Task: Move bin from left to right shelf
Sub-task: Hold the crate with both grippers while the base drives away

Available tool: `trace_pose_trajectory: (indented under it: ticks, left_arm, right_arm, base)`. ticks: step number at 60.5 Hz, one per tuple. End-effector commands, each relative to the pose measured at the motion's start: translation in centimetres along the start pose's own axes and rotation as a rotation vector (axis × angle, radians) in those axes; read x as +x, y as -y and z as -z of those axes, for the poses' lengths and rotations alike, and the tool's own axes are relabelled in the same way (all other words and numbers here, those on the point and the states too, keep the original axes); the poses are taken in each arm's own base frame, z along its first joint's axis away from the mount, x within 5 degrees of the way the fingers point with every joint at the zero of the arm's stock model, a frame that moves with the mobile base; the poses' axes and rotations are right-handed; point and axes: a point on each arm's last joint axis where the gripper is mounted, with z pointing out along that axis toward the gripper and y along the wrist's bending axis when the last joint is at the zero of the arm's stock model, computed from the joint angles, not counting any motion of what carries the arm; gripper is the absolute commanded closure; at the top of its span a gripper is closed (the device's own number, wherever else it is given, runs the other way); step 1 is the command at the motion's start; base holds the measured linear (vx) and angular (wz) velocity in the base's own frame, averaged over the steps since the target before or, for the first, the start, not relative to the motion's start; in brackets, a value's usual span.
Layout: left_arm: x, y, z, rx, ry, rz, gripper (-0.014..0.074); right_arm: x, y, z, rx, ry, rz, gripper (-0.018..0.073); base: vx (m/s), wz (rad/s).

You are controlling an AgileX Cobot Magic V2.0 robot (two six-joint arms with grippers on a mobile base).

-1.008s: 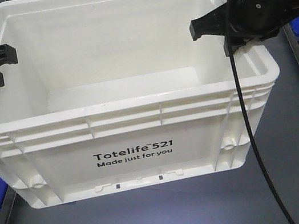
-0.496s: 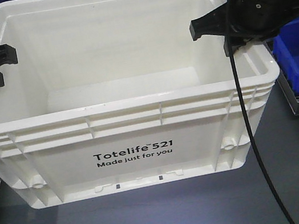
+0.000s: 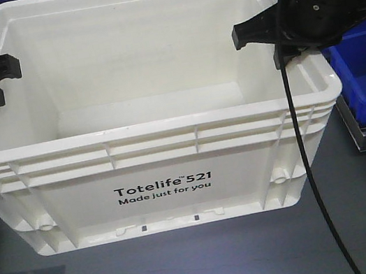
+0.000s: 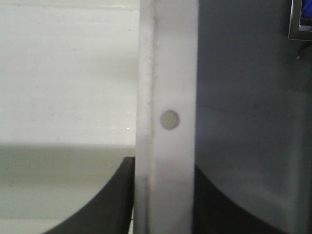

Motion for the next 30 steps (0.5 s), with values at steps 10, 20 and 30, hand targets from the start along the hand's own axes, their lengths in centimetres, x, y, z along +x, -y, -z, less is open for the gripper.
trace_pose_trajectory:
  ticks: [10, 20, 30]
  left_arm:
    - [-1.17, 0.71, 2.76, 0.081, 0.170, -0.010, 0.0505]
    - [-1.17, 0.71, 2.76, 0.081, 0.170, -0.010, 0.0505]
    - [-1.17, 0.71, 2.76, 0.081, 0.170, -0.010, 0.0505]
  right_arm:
    - [-0.59, 0.81, 2.91, 0.006, 0.143, -0.006, 0.0567]
    - [-0.58, 0.81, 2.91, 0.007, 0.142, -0.006, 0.0567]
    - [-0.58, 0.81, 2.91, 0.007, 0.142, -0.006, 0.0567]
  base:
    - [0.17, -0.01]
    - [0.19, -0.03]
    - [0.22, -0.06]
